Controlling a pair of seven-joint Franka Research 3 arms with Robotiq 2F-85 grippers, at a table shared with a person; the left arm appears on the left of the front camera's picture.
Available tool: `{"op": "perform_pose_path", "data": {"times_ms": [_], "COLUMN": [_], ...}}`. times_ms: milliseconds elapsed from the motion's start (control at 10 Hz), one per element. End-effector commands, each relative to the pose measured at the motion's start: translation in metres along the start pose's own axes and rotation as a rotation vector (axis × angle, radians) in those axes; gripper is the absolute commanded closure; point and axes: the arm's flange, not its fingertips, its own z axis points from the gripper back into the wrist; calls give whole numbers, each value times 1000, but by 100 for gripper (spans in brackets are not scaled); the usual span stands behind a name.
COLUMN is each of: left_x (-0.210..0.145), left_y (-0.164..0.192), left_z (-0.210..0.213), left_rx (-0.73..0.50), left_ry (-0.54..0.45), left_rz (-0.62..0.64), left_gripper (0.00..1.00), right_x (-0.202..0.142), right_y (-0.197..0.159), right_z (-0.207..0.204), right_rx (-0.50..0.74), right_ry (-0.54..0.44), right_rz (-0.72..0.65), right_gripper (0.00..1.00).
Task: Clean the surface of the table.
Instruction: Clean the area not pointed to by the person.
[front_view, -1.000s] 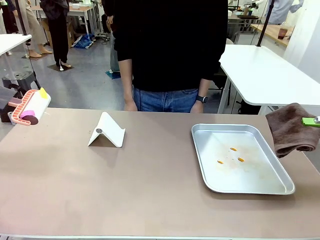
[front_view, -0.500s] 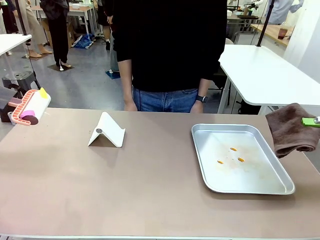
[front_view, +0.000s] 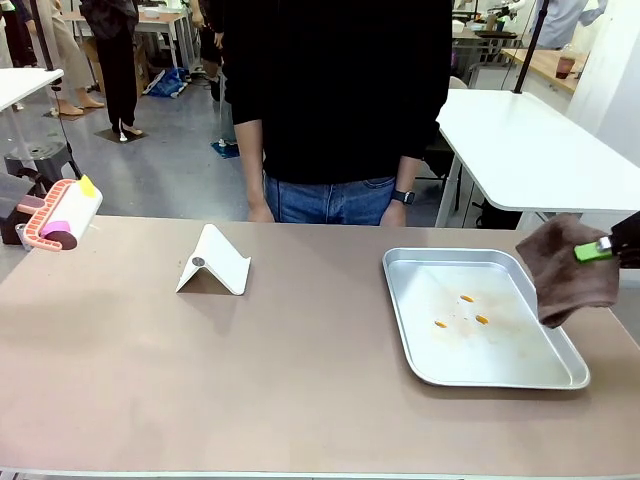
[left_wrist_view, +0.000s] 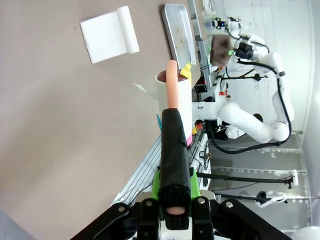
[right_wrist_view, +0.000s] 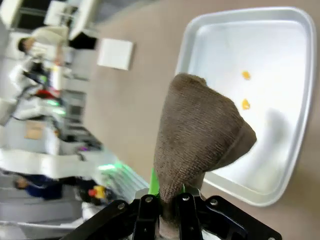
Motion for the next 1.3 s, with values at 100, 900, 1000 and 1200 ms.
{"op": "perform_pose_path", "data": {"times_ms": [100,900,1000,1200], "left_x": [-2,-2,-2,-2], "left_y": [-4,-4,-4,-4], "left_z": [2,2,2,2], "left_rx": [-11,-11,-11,-11], "left_ry": [5,5,5,5], "left_rz": [-7,-7,-7,-7], "left_gripper": [77,77,77,77], "right_x": [35,85,88,89], "right_y": [24,-6,-13,-24], "right_z": [-23,-111,-122,-145], "right_rx": [-324,-725,-762,-794], "right_ry": [222,145,134,124], "right_rz": [25,63,75,94], "right_gripper": [88,88,88,88]}}
